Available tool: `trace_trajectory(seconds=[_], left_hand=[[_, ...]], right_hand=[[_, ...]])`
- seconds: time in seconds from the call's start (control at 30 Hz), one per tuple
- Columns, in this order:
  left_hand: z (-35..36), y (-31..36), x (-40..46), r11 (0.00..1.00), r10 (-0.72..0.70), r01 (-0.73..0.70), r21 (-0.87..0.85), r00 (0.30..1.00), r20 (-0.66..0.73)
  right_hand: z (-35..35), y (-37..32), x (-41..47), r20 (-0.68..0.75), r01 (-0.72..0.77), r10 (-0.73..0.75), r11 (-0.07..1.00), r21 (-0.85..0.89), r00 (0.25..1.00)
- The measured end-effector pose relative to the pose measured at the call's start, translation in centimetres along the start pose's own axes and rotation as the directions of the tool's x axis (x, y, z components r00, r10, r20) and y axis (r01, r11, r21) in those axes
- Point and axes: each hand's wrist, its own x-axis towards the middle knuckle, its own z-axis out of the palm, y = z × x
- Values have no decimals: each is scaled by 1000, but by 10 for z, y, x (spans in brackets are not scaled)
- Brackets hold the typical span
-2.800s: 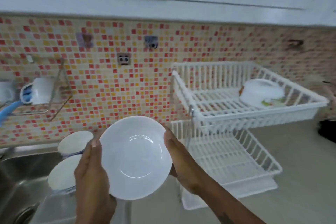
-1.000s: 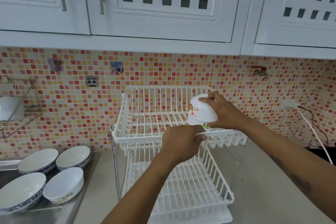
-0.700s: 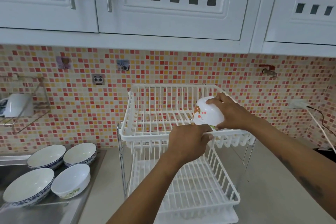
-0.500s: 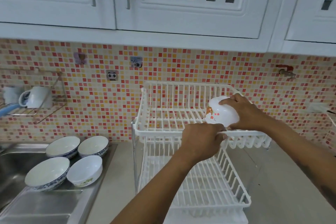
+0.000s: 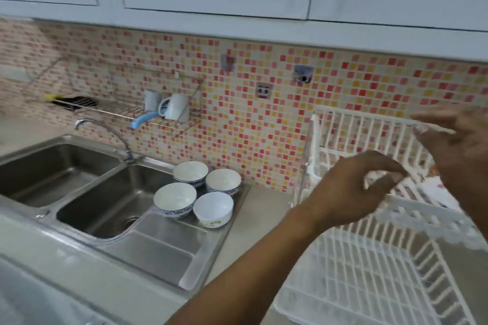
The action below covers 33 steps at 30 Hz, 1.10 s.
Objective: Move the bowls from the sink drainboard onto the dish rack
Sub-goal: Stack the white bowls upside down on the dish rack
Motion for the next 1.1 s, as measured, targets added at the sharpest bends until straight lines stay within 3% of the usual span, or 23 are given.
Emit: trace_trajectory(seconds=[0.07,0.13,0.27,0.33,0.4,0.5,0.57,0.67,0.8,0.9,1.1], left_hand=[[-38,-22,-15,999,-30,24,-32,976,-216],[-75,-49,-30,996,-85,91,-4,910,-406],[-136,-115,-65,910,-385,409,-76,761,-522],[-157,-162,-92,807,-557,564,-174,627,-545],[-170,-207,-121,668,-705,669,-326,427,-566],[-176,-253,-158,494,-825,671,-553,162,-541],[-177,-271,-175,433,-853,661,-613,79,-517],[-172,-300,-191,400,-860,678,-617,44,-509],[-154,-342,-200,324,-905,715,-619,44,-423],[-132,-384,-210,226,-921,745,-628,-48,-388],[-136,-383,-176,246,-906,675,-696,-95,-412]], right_hand=[[35,-39,-7,-18,65,-62,979,191,998],[73,-68,-15,-2,120,-125,950,287,992],[169,-98,-33,161,194,-265,913,359,951],[225,-94,-41,300,43,-177,913,405,937],[280,-78,-50,449,-223,28,894,388,893],[350,-37,-65,559,-568,347,772,285,753],[387,-7,-78,562,-703,508,683,200,653],[424,26,-95,533,-790,642,607,86,551],[452,52,-112,473,-781,701,623,-41,534],[471,71,-117,514,-789,725,598,-139,459],[499,89,-113,536,-887,778,449,-107,329]])
